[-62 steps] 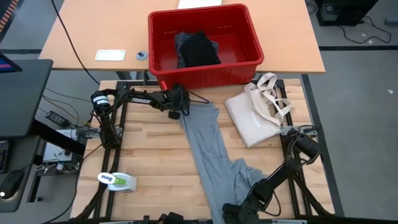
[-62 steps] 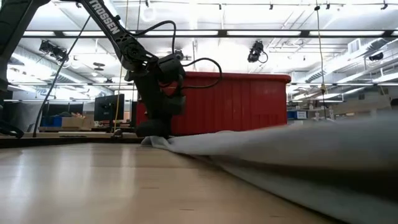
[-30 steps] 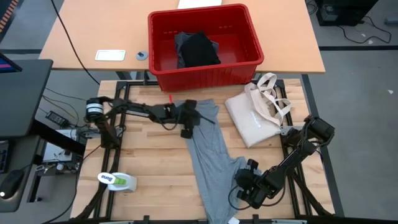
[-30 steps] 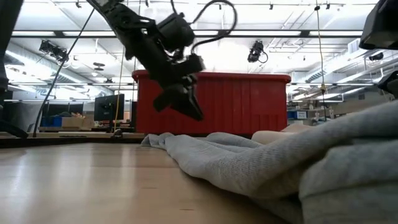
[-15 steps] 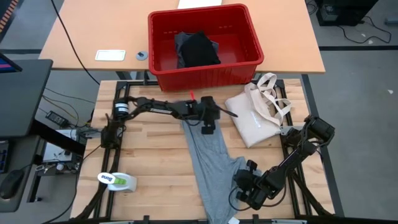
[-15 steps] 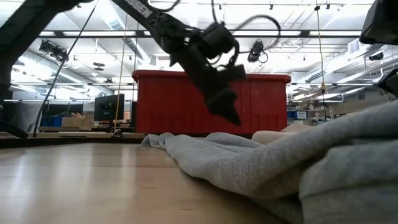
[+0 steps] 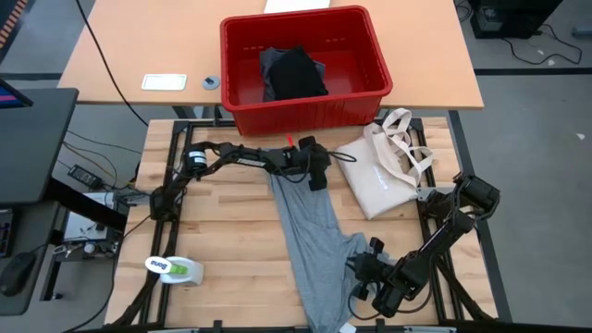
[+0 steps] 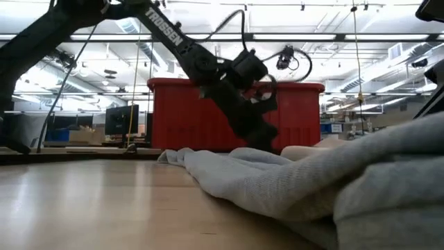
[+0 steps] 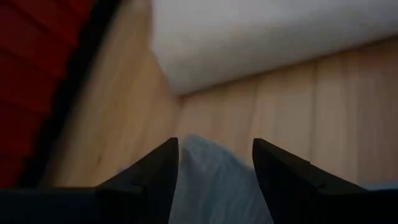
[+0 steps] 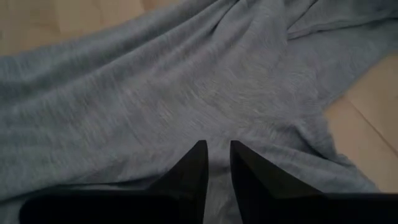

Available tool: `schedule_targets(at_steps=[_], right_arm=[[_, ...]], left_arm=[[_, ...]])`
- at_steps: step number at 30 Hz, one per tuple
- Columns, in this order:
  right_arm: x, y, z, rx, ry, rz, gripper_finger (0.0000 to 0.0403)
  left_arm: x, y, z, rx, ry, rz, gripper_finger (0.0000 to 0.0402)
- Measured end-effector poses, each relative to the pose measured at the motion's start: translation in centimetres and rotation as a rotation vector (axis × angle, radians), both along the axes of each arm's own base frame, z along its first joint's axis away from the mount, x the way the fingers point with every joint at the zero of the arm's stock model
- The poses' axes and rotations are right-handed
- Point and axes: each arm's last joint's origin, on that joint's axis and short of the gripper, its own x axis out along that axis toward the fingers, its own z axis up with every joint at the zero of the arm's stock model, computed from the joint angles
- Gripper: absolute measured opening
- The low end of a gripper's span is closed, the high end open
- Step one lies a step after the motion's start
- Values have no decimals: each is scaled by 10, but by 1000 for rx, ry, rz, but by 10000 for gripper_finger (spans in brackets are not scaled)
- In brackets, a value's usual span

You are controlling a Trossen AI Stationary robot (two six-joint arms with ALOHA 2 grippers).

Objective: Fold Laundry from Bin
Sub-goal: Fold the gray shirt

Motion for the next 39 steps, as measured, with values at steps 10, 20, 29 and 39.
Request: schedule_targets(at_steps=[10,20,29,39], right_arm=[[3,0,1,17,-18,-4,77],[3,1,1,22,-26,-5,77],[5,2,1,32,-43,-7,77],[6,2,1,73,-26,-19,77]], left_arm=[[0,0,-3,17,27,-34,165],[-8,-3,-11,-25,148,-71,99],[2,-7,0,33,25,-101,11],[5,-5,16,66,80,-97,11]])
